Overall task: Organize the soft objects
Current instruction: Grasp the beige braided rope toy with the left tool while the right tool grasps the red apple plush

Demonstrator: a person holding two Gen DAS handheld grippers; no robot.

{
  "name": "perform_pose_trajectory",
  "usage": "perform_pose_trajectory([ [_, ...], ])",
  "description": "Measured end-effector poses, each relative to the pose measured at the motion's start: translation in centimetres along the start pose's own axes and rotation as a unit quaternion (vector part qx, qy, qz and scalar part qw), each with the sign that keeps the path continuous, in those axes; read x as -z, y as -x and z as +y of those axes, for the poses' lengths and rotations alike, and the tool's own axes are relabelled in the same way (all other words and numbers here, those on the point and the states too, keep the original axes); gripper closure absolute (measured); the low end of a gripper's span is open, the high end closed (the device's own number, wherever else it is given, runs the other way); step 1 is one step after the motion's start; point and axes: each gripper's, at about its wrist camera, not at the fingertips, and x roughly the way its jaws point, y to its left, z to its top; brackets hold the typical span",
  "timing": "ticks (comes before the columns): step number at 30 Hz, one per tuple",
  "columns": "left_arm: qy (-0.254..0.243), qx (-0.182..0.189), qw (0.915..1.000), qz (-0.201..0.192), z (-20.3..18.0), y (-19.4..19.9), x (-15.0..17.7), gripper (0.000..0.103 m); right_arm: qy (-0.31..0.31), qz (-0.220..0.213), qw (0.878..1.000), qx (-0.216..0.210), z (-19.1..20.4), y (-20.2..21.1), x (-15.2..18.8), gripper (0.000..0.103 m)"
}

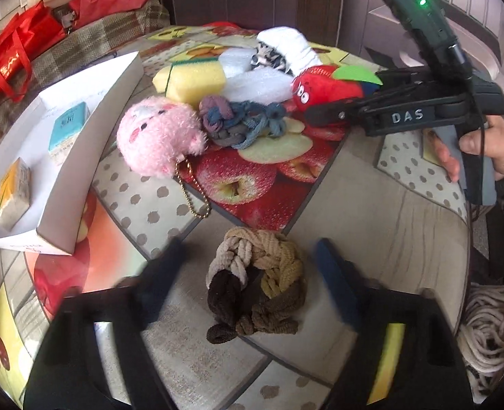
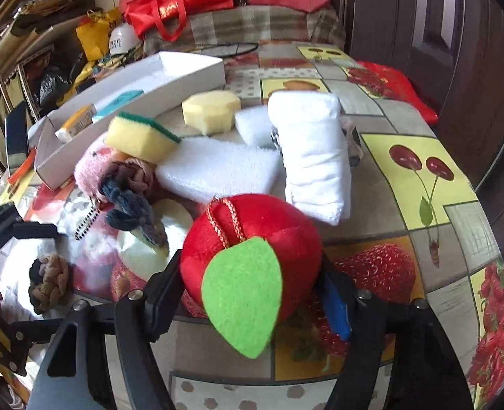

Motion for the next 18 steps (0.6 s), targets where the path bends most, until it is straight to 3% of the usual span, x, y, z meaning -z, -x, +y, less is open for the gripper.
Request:
perform_pose_trajectory([
  [1, 0.0, -0.002, 1.0, -0.005, 0.0, 0.2, 0.0, 0.068, 0.0, -0.002, 1.0, -0.002, 0.0, 0.2, 0.2, 0.041],
  [4, 0.014, -0.009, 0.9997, -0.017, 0.7, 0.8, 0.4, 0.068, 0.002, -0.024, 1.0, -0.006, 0.1, 1.4, 1.0, 0.043],
  [7, 0.025, -0.013, 0.9985, -0.047, 1.5, 2.1, 0.7, 0.068, -0.003, -0.079, 0.997, -0.025, 0.4, 4.1, 1.5, 0.043],
  [10, 0.035, -0.04, 0.994, -0.096, 2.2, 3.6, 0.9, 0.068, -0.009, -0.155, 0.987, -0.03, 0.9, 7.0, 1.1, 0.043],
  [12, 0.051, -0.063, 0.9842, -0.157, 3.2, 5.5, 1.3, 0.068, -0.019, -0.206, 0.978, -0.028, 1.0, 8.2, 0.5, 0.043],
  [15, 0.104, -0.122, 0.9564, -0.244, 5.8, 7.9, 2.4, 0.068, -0.033, -0.249, 0.968, -0.017, 1.3, 8.3, -0.4, 0.043],
  [18, 0.158, -0.187, 0.9334, -0.263, 8.3, 8.8, 3.3, 0.068, -0.032, -0.248, 0.968, -0.009, 1.8, 6.5, -1.0, 0.043],
])
